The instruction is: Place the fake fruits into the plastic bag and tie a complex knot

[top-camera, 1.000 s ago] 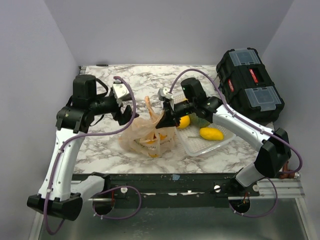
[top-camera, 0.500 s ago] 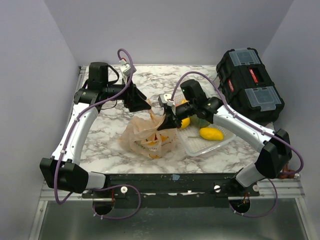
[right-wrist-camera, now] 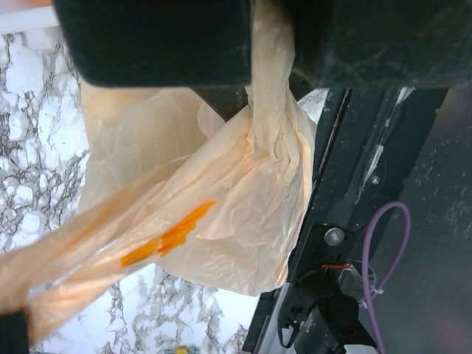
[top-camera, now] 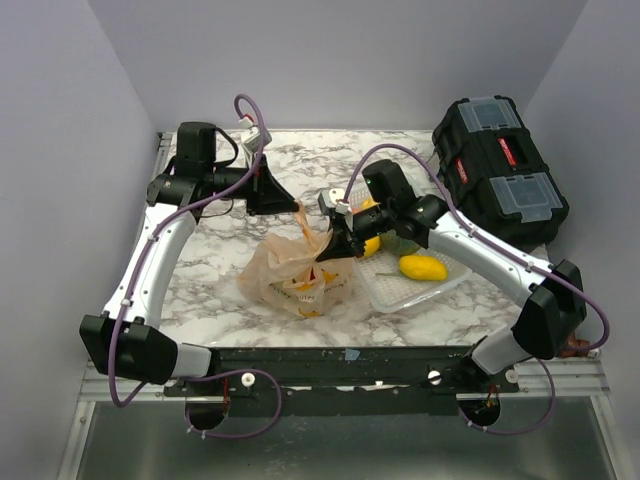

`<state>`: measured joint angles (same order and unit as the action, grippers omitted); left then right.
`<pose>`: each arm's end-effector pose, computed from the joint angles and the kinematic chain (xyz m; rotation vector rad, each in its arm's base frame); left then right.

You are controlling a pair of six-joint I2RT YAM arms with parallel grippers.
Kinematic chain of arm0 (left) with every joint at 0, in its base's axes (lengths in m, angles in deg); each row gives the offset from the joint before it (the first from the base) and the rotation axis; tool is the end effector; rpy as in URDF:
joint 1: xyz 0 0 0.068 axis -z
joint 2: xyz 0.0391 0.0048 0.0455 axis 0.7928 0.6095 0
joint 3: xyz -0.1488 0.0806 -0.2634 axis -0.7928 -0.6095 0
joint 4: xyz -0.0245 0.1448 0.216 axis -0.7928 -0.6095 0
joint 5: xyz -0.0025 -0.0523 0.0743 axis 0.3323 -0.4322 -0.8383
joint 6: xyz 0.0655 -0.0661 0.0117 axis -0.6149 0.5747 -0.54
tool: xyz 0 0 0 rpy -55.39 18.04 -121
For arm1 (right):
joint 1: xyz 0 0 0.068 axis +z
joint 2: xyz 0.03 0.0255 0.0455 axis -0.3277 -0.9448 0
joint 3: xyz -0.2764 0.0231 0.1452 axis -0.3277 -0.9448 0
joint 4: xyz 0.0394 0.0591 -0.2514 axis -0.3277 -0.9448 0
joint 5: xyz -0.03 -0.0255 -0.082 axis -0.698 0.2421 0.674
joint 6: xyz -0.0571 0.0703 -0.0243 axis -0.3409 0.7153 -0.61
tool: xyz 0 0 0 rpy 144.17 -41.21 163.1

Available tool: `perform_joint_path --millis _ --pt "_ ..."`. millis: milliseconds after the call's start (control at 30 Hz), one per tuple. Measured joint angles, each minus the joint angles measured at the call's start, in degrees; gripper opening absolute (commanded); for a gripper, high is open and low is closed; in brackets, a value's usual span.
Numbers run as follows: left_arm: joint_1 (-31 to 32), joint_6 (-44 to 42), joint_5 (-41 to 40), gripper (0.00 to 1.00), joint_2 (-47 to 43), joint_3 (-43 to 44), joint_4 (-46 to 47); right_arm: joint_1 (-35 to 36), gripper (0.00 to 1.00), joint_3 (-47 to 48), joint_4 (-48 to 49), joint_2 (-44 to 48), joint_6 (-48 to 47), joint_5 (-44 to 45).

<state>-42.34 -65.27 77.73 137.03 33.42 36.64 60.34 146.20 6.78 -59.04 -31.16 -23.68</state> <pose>0.2614 -0.1272 0.4293 0.8908 1.7923 -1.3775 0.2170 0.2854 0.3501 -1.6694 1.2951 1.1979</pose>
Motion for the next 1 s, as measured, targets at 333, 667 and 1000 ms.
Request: perform_joint_path --millis 333,667,1000 --pt "-0.63 -4.09 -0.96 0.00 -10.34 -1.53 -2.71 -2.12 0.01 -2.32 8.11 0.52 8.85 2.08" --pt "23.19 -11.91 -20.81 0.00 -21.97 -20.00 -1.49 -2.71 0.01 -5.57 17.16 0.04 27.76 6.91" --pt "26.95 -6.05 -45.55 0.00 -18.05 -35.74 14.16 -2.45 0.01 -8.61 22.14 -0.28 39.39 8.90"
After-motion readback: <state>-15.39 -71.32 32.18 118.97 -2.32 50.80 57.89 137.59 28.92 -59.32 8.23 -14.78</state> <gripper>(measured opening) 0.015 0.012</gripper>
